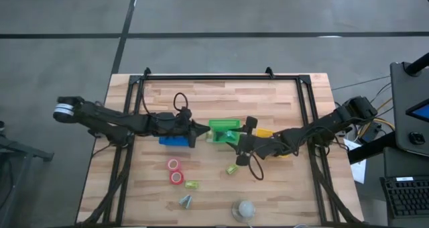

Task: Pick and place Stapler, Stapler remover, tape
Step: Put the top right staple pin box into the blue bin, then put the top staple pin box into the blue bin

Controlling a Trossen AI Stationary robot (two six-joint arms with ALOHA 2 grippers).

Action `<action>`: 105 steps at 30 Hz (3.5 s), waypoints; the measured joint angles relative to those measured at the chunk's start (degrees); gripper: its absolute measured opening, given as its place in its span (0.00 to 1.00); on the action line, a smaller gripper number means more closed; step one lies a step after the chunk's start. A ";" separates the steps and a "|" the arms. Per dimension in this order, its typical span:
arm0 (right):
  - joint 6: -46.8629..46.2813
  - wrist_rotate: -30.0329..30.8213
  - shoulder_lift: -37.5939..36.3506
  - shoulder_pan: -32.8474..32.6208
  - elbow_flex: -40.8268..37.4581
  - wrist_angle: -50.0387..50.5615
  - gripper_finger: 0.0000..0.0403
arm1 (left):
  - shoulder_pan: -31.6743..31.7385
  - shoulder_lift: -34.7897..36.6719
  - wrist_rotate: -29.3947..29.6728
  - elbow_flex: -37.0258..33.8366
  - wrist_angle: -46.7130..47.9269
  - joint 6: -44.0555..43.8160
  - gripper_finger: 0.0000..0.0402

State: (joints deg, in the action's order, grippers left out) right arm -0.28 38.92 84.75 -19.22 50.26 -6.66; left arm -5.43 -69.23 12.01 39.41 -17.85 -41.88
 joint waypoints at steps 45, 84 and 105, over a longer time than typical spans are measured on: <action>-2.55 -0.37 0.09 0.00 -0.24 0.42 0.56 | -9.25 13.56 24.94 -20.36 26.27 6.07 0.07; -2.57 -0.35 0.13 0.05 -0.26 0.42 0.54 | -10.16 14.10 17.48 -18.10 28.22 4.36 0.33; -12.39 -0.37 -2.76 -1.73 -0.27 9.92 0.54 | -14.19 -7.20 8.45 -0.72 5.39 6.16 0.61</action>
State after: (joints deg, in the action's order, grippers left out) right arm -12.67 38.55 81.99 -20.95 49.99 3.27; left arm -19.63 -76.43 20.46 38.69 -12.45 -35.72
